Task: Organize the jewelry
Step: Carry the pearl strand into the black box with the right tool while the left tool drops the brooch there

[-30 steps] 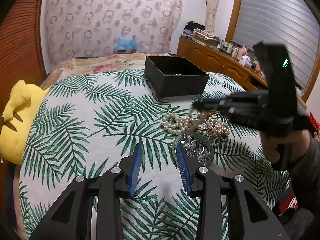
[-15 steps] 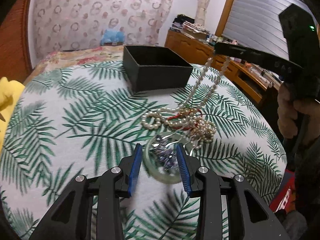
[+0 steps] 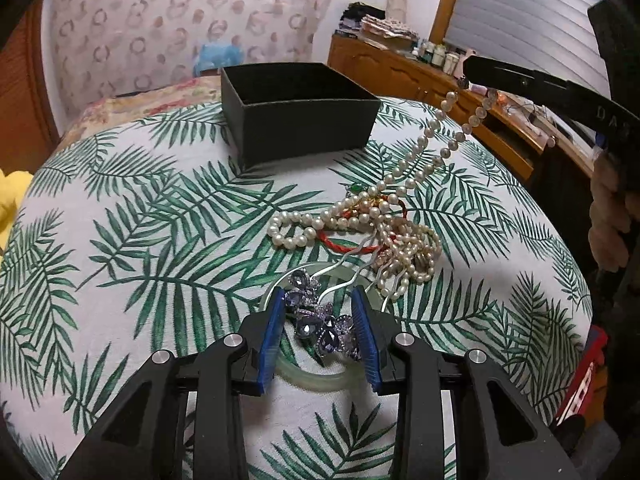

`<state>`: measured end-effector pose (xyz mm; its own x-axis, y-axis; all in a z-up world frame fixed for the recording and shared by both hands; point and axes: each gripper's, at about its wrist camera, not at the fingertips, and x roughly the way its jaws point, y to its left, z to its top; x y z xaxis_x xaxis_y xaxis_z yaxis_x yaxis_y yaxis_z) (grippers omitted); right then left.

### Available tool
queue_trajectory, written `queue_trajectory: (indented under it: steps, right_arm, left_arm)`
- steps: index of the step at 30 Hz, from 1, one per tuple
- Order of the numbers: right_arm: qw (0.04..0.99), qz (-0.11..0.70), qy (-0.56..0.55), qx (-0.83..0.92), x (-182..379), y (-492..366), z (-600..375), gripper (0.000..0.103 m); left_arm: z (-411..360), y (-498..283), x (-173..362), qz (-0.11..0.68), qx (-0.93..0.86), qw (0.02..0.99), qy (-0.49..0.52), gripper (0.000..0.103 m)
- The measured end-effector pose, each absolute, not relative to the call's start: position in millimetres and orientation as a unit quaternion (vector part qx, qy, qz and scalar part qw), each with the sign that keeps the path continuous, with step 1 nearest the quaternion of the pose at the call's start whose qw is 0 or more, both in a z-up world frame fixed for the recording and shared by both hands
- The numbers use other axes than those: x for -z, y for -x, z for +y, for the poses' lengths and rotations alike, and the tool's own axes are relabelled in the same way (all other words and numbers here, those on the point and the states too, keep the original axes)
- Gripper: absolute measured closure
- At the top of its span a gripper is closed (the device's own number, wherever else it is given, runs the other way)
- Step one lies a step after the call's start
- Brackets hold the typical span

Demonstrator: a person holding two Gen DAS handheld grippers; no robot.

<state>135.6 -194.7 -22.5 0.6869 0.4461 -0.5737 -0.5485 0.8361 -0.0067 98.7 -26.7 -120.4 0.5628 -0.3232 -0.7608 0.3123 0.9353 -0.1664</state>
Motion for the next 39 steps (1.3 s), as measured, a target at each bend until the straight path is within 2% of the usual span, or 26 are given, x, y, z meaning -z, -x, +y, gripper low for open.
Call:
queue_trajectory:
  steps: [11,14,27,39]
  right_arm:
    - [0.914,0.289,0.088,-0.271,20.9,-137.0,-197.7,0.095]
    - [0.914,0.289,0.090,-0.271,18.8,-137.3,-197.8,0.095]
    - [0.916,0.282,0.092,-0.271,11.4,-137.0,-194.7,0.095]
    - [0.918,0.241,0.096,-0.301,-40.7,-150.0,-173.7,0.095]
  left_arm:
    - [-23.9,-108.1,123.0,0.444,0.183,0.877,0.035,0.073]
    - [-22.8,-104.7,119.4,0.428,0.169,0.887,0.036,0.077]
    - [-14.8,-90.7,73.0,0.348,0.129,0.928,-0.011,0.079]
    - [12.1,-110.1,43.1,0.318,0.112,0.941,0.003,0.079]
